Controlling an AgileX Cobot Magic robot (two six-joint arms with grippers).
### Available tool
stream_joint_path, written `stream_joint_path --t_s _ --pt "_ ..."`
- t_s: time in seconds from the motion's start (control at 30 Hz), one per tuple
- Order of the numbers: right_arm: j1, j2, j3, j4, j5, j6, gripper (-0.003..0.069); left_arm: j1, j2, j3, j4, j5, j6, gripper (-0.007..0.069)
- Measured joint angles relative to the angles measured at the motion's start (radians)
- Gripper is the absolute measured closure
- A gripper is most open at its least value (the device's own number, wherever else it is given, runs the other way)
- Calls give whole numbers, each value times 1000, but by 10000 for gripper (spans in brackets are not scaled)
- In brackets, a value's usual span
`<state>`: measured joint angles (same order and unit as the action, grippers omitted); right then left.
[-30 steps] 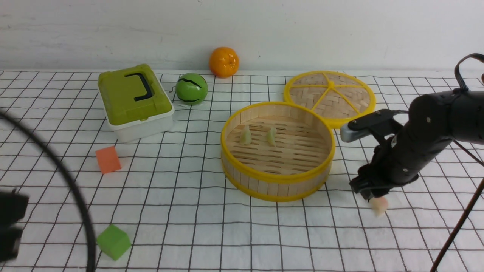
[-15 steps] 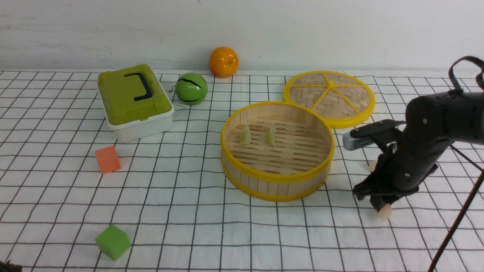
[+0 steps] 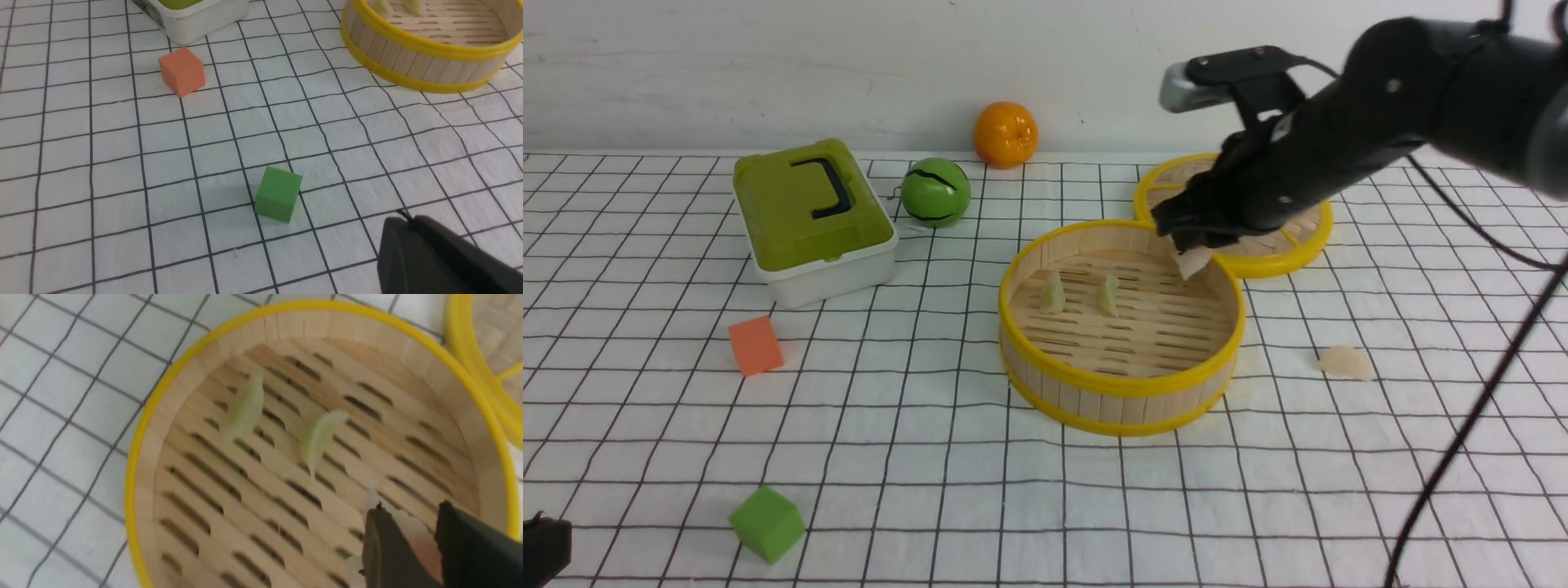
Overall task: Put the dumplings into the steamer on the table with the white tablecloth.
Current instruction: 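Place the dumpling in the bamboo steamer basket with the right gripper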
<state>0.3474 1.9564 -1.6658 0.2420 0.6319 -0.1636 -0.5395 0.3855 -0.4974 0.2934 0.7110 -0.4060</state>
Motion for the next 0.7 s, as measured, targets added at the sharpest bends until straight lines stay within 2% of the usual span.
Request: stream_joint_path --t_s 0.1,0.2,0.43,0.57,0.6,0.63,0.7 --pt "3 123 -53 -18 -86 -2 503 0 -2 0 1 0 0 636" --pt "0 213 -79 -34 -105 -2 503 0 -2 0 3 -1 0 636" --pt "0 250 -89 -35 -128 -2 487 0 -3 11 41 -9 0 636" --pt "0 249 -90 -35 -140 -2 344 0 -3 36 45 -26 0 636" --pt "0 249 -90 -35 -137 -2 337 0 -3 37 45 -26 0 636" --pt "0 245 -90 -35 -121 -2 285 0 -3 39 45 -31 0 636" --pt "-5 230 -90 -36 -85 -2 227 0 -3 39 45 -38 0 636"
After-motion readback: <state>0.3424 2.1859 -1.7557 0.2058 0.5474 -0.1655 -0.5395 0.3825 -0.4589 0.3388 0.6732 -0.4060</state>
